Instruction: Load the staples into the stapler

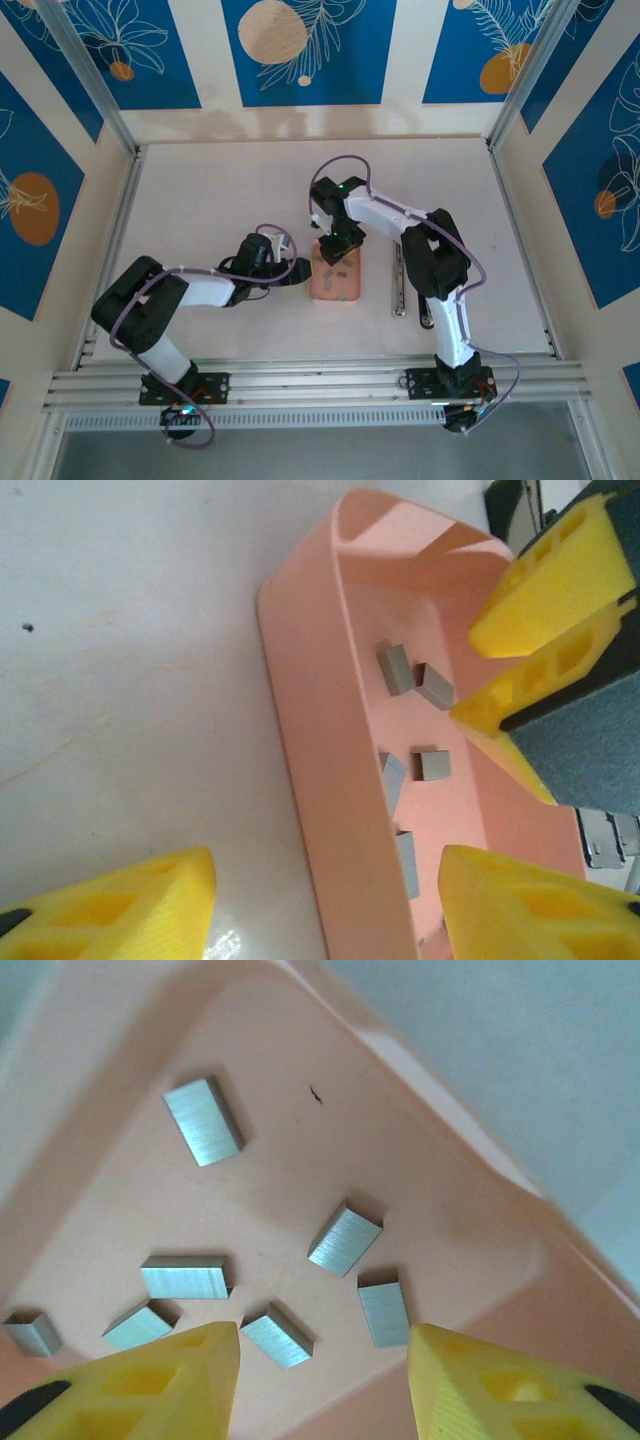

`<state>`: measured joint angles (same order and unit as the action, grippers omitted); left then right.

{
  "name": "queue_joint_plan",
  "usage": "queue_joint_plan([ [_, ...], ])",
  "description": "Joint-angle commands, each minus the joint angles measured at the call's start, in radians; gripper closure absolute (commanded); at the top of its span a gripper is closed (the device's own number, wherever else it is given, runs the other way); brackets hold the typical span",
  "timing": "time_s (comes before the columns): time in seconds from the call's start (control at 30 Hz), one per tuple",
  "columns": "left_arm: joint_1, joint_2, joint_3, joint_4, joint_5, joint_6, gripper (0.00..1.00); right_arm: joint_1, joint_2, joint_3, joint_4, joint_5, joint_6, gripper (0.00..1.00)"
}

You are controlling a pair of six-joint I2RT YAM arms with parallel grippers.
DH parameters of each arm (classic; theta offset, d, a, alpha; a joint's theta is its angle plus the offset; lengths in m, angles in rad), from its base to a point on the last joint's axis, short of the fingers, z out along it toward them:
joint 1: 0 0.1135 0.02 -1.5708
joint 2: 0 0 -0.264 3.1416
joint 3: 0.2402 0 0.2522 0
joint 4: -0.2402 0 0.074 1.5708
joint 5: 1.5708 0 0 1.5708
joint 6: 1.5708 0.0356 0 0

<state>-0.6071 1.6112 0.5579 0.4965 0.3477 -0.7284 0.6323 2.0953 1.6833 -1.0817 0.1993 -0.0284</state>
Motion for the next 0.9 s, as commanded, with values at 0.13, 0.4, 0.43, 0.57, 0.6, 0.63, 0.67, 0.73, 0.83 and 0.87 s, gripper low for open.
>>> queue_joint_plan([
  [0.13,-0.009,-0.028,-0.032,0.091,0.02,-0.022,0.38,0.002,-0.037,0.031,-0.055,0.018,-0.048,0.5],
  [0.4,-0.015,0.027,0.008,0.051,0.026,-0.008,0.43,-0.002,-0.002,0.023,-0.069,0.062,-0.061,0.49],
  [0.43,-0.016,0.034,0.012,0.05,0.028,-0.008,0.43,-0.002,0.001,0.021,-0.069,0.064,-0.061,0.48],
  [0.57,-0.021,0.06,0.014,0.056,0.032,-0.012,0.44,-0.003,0.025,0.016,-0.077,0.082,-0.074,0.48],
  [0.6,-0.021,0.061,0.013,0.05,0.028,-0.012,0.45,-0.005,0.03,0.014,-0.076,0.083,-0.079,0.48],
  [0.63,-0.021,0.062,0.013,0.042,0.023,-0.011,0.46,-0.007,0.034,0.013,-0.076,0.081,-0.08,0.48],
  [0.67,-0.021,0.061,0.015,0.031,0.016,-0.008,0.48,-0.009,0.038,0.012,-0.075,0.077,-0.082,0.48],
  [0.73,-0.02,0.06,0.016,0.022,0.015,0.001,0.49,-0.013,0.048,0.014,-0.075,0.07,-0.08,0.49],
  [0.83,-0.021,0.059,0.019,0.006,0.013,0.009,0.52,-0.015,0.064,0.01,-0.072,0.062,-0.074,0.49],
  [0.87,-0.022,0.058,0.02,-0.003,0.01,0.012,0.52,-0.017,0.07,0.007,-0.072,0.063,-0.075,0.49],
])
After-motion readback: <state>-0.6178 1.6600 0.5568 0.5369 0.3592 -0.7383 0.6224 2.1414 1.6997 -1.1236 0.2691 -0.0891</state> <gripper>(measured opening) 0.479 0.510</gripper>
